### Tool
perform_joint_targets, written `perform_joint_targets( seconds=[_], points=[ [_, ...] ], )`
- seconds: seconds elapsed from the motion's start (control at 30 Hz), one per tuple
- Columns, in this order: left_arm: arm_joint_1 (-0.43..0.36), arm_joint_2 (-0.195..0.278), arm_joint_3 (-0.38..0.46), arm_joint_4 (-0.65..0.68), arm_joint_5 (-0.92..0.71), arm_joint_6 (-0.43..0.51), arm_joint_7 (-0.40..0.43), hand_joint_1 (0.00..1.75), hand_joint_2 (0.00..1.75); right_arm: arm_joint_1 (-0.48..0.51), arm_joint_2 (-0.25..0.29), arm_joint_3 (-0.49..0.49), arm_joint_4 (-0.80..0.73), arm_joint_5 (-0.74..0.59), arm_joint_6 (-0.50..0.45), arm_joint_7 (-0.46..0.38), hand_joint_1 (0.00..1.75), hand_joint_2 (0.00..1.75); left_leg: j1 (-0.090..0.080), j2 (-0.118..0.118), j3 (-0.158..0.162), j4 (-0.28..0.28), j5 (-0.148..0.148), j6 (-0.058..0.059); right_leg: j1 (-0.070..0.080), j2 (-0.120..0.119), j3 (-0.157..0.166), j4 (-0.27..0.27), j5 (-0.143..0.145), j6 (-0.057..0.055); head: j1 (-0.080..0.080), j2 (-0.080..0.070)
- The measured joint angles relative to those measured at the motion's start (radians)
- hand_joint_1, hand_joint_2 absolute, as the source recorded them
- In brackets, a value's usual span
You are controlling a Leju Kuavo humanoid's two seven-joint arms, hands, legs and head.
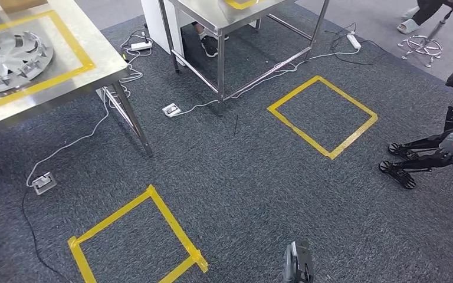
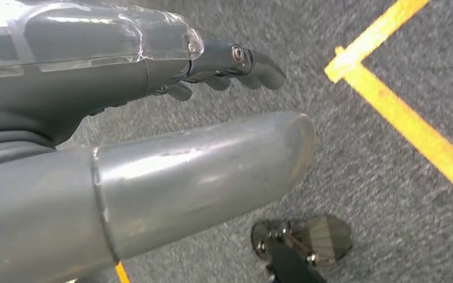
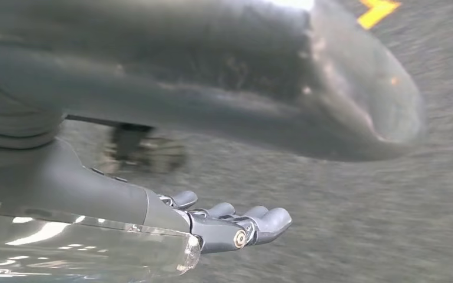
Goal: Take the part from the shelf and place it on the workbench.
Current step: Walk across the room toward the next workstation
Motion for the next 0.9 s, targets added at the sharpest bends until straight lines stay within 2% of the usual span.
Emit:
perform_joint_targets(
  seconds=[0.03,0.1,0.13,0.17,0.2,0.23,0.27,0.3,0.33,0.37,0.4,0.43,0.47,0.5,0.53,0.57,0.6,0.63,0.67,0.7,0.73,0.77,0.8,0.83,0.87,0.9],
  points=[
    [0.0,0.007,-0.003,0.0,0.004,0.004,-0.007,0.0,0.0,0.007,0.002,0.006,0.002,-0.005,-0.005,0.022,0.0,0.0,0.001,-0.031,-0.005,0.017,-0.014,-0.003,-0.001,0.006,0.007,-0.008,0.003,-0.008,-0.004,0.0],
    [0.002,0.023,-0.006,-0.002,0.016,0.014,-0.029,0.0,0.0,0.016,0.004,0.015,0.006,-0.014,-0.013,0.071,0.0,0.0,-0.001,-0.099,-0.05,0.115,-0.066,-0.001,0.0,0.022,0.016,-0.018,0.006,-0.02,-0.019,0.0],
    [0.005,0.029,-0.006,-0.002,0.022,0.019,-0.039,0.0,0.0,0.018,0.004,0.017,0.008,-0.018,-0.016,0.093,0.0,0.0,-0.005,-0.111,-0.087,0.183,-0.093,0.003,0.003,0.034,0.017,-0.018,0.004,-0.025,-0.027,0.0],
    [0.008,0.034,-0.006,-0.003,0.027,0.023,-0.046,0.0,0.0,0.021,0.003,0.019,0.011,-0.02,-0.018,0.111,0.0,0.0,-0.008,-0.112,-0.121,0.24,-0.109,0.005,0.006,0.047,0.019,-0.018,0.003,-0.029,-0.034,0.0],
    [0.011,0.038,-0.006,-0.003,0.031,0.027,-0.051,0.0,0.0,0.024,0.002,0.021,0.013,-0.022,-0.021,0.125,0.0,0.0,-0.011,-0.111,-0.143,0.269,-0.105,0.008,0.009,0.062,0.022,-0.017,0.001,-0.032,-0.039,0.0],
    [0.012,0.041,-0.006,-0.003,0.036,0.031,-0.057,0.0,0.0,0.028,0.0,0.023,0.016,-0.023,-0.025,0.14,0.0,0.0,-0.014,-0.111,-0.148,0.259,-0.08,0.012,0.012,0.078,0.026,-0.015,-0.002,-0.034,-0.042,0.0],
    [0.013,0.043,-0.006,-0.003,0.044,0.033,-0.067,0.0,0.0,0.03,-0.001,0.027,0.018,-0.025,-0.033,0.157,0.0,0.0,-0.016,-0.118,-0.135,0.215,-0.038,0.016,0.013,0.093,0.03,-0.013,-0.005,-0.034,-0.043,0.0],
    [0.013,0.045,-0.005,-0.003,0.057,0.034,-0.087,0.0,0.0,0.03,-0.002,0.031,0.02,-0.029,-0.042,0.175,0.0,0.0,-0.016,-0.141,-0.113,0.151,0.005,0.022,0.014,0.108,0.033,-0.009,-0.01,-0.033,-0.045,0.0],
    [0.013,0.045,-0.005,-0.002,0.07,0.031,-0.113,0.0,0.0,0.03,-0.003,0.033,0.021,-0.035,-0.05,0.188,0.0,0.0,-0.014,-0.172,-0.091,0.094,0.035,0.025,0.015,0.122,0.033,-0.003,-0.016,-0.029,-0.046,0.0],
    [0.012,0.045,-0.004,-0.002,0.083,0.028,-0.142,0.0,0.0,0.029,-0.004,0.035,0.023,-0.041,-0.053,0.195,0.0,0.0,-0.013,-0.197,-0.073,0.051,0.048,0.028,0.013,0.136,0.03,0.003,-0.02,-0.025,-0.047,0.0],
    [0.012,0.044,-0.003,-0.002,0.095,0.023,-0.167,0.0,0.0,0.029,-0.006,0.037,0.024,-0.045,-0.052,0.194,0.0,0.0,-0.012,-0.213,-0.062,0.029,0.047,0.029,0.011,0.149,0.026,0.007,-0.023,-0.02,-0.045,0.0],
    [0.011,0.041,-0.002,-0.002,0.103,0.02,-0.184,0.0,0.0,0.029,-0.007,0.038,0.025,-0.047,-0.047,0.189,0.0,0.0,-0.013,-0.21,-0.057,0.022,0.041,0.031,0.008,0.163,0.021,0.008,-0.024,-0.013,-0.044,0.0],
    [0.011,0.038,-0.001,-0.002,0.108,0.016,-0.193,0.0,0.0,0.029,-0.009,0.04,0.026,-0.047,-0.042,0.181,0.0,0.0,-0.014,-0.194,-0.052,0.015,0.038,0.033,0.006,0.177,0.018,0.007,-0.023,-0.008,-0.044,0.0],
    [0.01,0.034,0.001,-0.002,0.111,0.013,-0.197,0.0,0.0,0.03,-0.011,0.042,0.027,-0.047,-0.039,0.173,0.0,0.0,-0.013,-0.178,-0.047,0.01,0.038,0.036,0.006,0.174,0.017,0.01,-0.025,-0.002,-0.042,0.0],
    [0.01,0.03,0.004,-0.002,0.111,0.012,-0.199,0.0,0.0,0.03,-0.012,0.044,0.028,-0.047,-0.035,0.165,0.0,0.0,-0.011,-0.16,-0.041,0.004,0.038,0.041,0.006,0.155,0.009,0.023,-0.033,0.005,-0.038,0.0],
    [0.01,0.027,0.007,-0.002,0.105,0.012,-0.198,0.0,0.0,0.028,-0.013,0.047,0.029,-0.046,-0.031,0.152,0.0,0.0,-0.01,-0.141,-0.034,-0.002,0.037,0.045,0.007,0.126,-0.008,0.056,-0.051,0.011,-0.031,0.0],
    [0.011,0.024,0.011,-0.002,0.096,0.013,-0.192,0.0,0.0,0.025,-0.012,0.05,0.029,-0.042,-0.024,0.134,0.0,0.0,-0.011,-0.122,-0.028,-0.004,0.034,0.049,0.004,0.092,-0.036,0.11,-0.076,0.018,-0.023,0.0],
    [0.013,0.021,0.013,-0.002,0.083,0.015,-0.18,0.0,0.0,0.021,-0.01,0.055,0.029,-0.035,-0.016,0.112,0.0,0.0,-0.013,-0.101,-0.023,-0.006,0.03,0.051,0.0,0.07,-0.073,0.174,-0.103,0.025,-0.016,0.0],
    [0.014,0.02,0.013,-0.002,0.067,0.018,-0.16,0.0,0.0,0.016,-0.007,0.061,0.029,-0.025,-0.006,0.087,0.0,0.0,-0.014,-0.08,-0.019,-0.005,0.026,0.051,-0.005,0.059,-0.108,0.234,-0.121,0.03,-0.013,0.0],
    [0.014,0.019,0.013,-0.002,0.053,0.021,-0.137,0.0,0.0,0.01,-0.002,0.068,0.028,-0.015,0.002,0.066,0.0,0.0,-0.014,-0.061,-0.015,-0.005,0.021,0.05,-0.009,0.054,-0.132,0.269,-0.123,0.033,-0.011,0.0],
    [0.013,0.019,0.013,-0.002,0.041,0.023,-0.114,0.0,0.0,0.002,0.003,0.076,0.027,-0.008,0.009,0.051,0.0,0.0,-0.014,-0.043,-0.01,-0.005,0.016,0.047,-0.011,0.05,-0.137,0.269,-0.106,0.035,-0.008,0.0],
    [0.011,0.019,0.013,-0.002,0.032,0.025,-0.095,0.0,0.0,-0.007,0.007,0.082,0.025,-0.004,0.013,0.042,0.0,0.0,-0.014,-0.029,-0.004,-0.005,0.012,0.044,-0.013,0.045,-0.122,0.231,-0.072,0.034,-0.005,0.0],
    [0.009,0.019,0.013,-0.002,0.027,0.025,-0.083,0.0,0.0,-0.017,0.011,0.087,0.023,-0.002,0.016,0.039,0.0,0.0,-0.013,-0.016,0.003,-0.006,0.007,0.041,-0.012,0.035,-0.093,0.166,-0.031,0.031,-0.002,0.0],
    [0.006,0.019,0.013,-0.002,0.023,0.026,-0.075,0.0,0.0,-0.027,0.014,0.091,0.021,0.0,0.019,0.039,0.0,0.0,-0.013,-0.006,0.008,-0.006,0.003,0.036,-0.008,0.017,-0.061,0.102,-0.004,0.027,0.0,0.0],
    [0.003,0.018,0.013,-0.002,0.021,0.026,-0.071,0.0,0.0,-0.035,0.017,0.094,0.02,0.002,0.022,0.039,0.0,0.0,-0.014,0.001,0.011,-0.007,0.0,0.032,-0.004,0.001,-0.035,0.05,0.012,0.021,0.001,0.0],
    [0.0,0.018,0.013,-0.002,0.018,0.026,-0.069,0.0,0.0,-0.041,0.019,0.098,0.019,0.004,0.024,0.04,0.0,0.0,-0.015,0.007,0.014,-0.009,-0.002,0.027,0.001,-0.011,-0.02,0.02,0.015,0.015,0.001,0.0]
  ],
)
